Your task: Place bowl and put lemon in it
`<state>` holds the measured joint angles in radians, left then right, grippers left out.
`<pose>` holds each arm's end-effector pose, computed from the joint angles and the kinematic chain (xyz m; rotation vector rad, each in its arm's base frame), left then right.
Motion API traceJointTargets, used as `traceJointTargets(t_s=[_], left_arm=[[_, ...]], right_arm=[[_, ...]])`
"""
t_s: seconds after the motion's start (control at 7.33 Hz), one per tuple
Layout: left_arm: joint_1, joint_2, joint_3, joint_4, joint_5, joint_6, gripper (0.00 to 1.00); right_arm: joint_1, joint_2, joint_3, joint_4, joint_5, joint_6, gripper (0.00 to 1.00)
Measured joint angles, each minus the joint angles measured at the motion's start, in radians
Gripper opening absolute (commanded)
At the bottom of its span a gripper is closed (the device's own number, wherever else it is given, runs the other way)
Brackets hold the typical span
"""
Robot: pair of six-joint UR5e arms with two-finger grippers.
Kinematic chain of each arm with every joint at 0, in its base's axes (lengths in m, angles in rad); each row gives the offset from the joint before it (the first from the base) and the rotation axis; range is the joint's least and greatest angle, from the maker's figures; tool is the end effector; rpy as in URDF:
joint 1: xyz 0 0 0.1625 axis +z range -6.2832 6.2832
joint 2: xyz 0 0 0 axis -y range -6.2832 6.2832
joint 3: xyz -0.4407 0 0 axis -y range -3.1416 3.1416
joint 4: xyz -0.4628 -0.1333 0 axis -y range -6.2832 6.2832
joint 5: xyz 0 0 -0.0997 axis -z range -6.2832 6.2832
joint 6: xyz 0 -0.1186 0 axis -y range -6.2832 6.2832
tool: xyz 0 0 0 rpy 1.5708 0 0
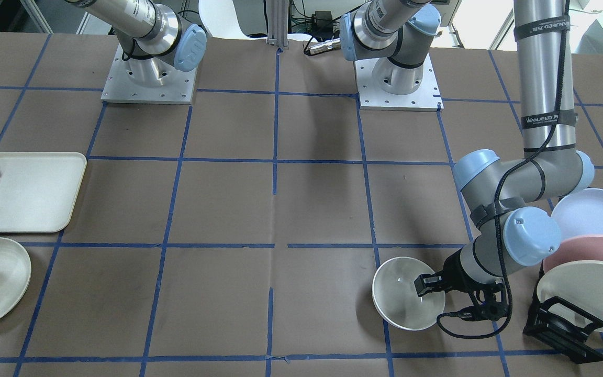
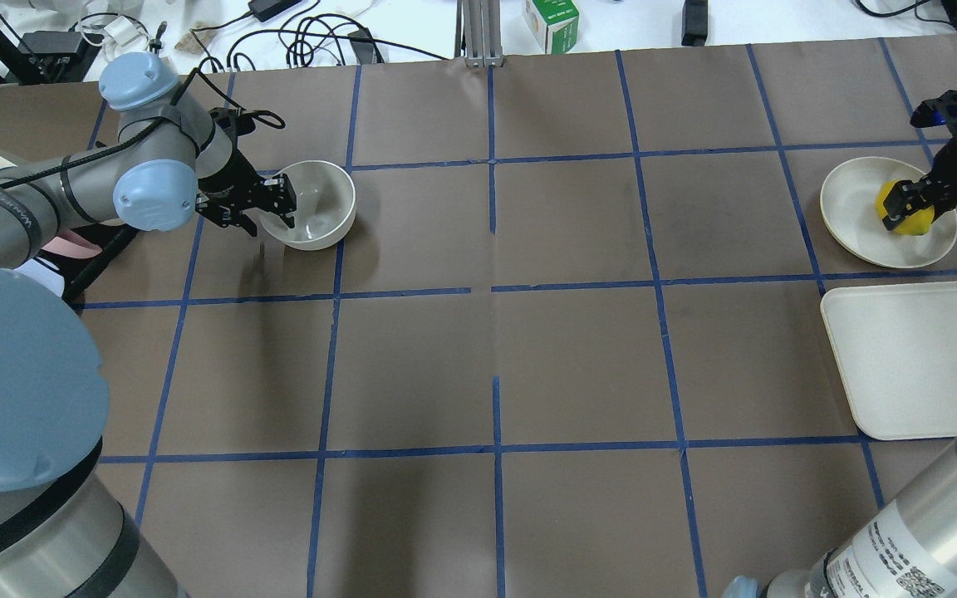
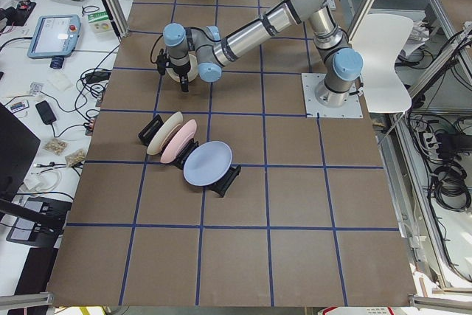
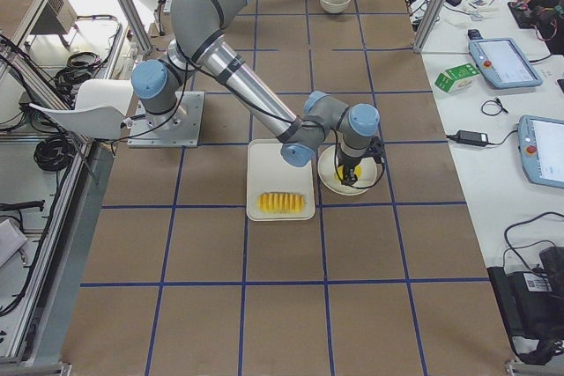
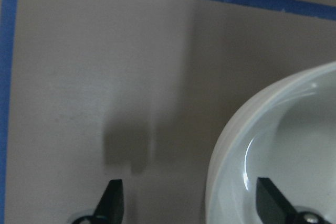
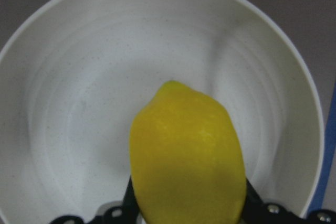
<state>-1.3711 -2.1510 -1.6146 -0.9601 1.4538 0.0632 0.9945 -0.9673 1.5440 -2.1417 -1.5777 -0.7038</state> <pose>-0.0023 -0.7303 0.1416 0.2074 -3.0167 0.0033 -0.2906 -0.6902 0.1538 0.2000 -3.1331 -0.0138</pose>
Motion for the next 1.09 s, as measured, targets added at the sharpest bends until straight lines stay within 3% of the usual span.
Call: traceJointTargets(t_s=[0.27,0.68,1.09], left_arm=[[-0.005,0.003,0.005,0.001,-0.011,0.001,0.0],[-0.054,0.05,0.016,-0.027,-0.008,-0.017,0.0],[-0.214,0.116,0.004,-0.064,-0.07,-0.159,0.0]], right_arm=[[0.002,-0.047,-0.007,0.064,-0.001,0.004,0.2],[0.013,-0.274,-0.03,0.329,-0.016,0.058,0.19],[0.092,-0.486,-0.026,0.525,-0.025,0.182,0.18]])
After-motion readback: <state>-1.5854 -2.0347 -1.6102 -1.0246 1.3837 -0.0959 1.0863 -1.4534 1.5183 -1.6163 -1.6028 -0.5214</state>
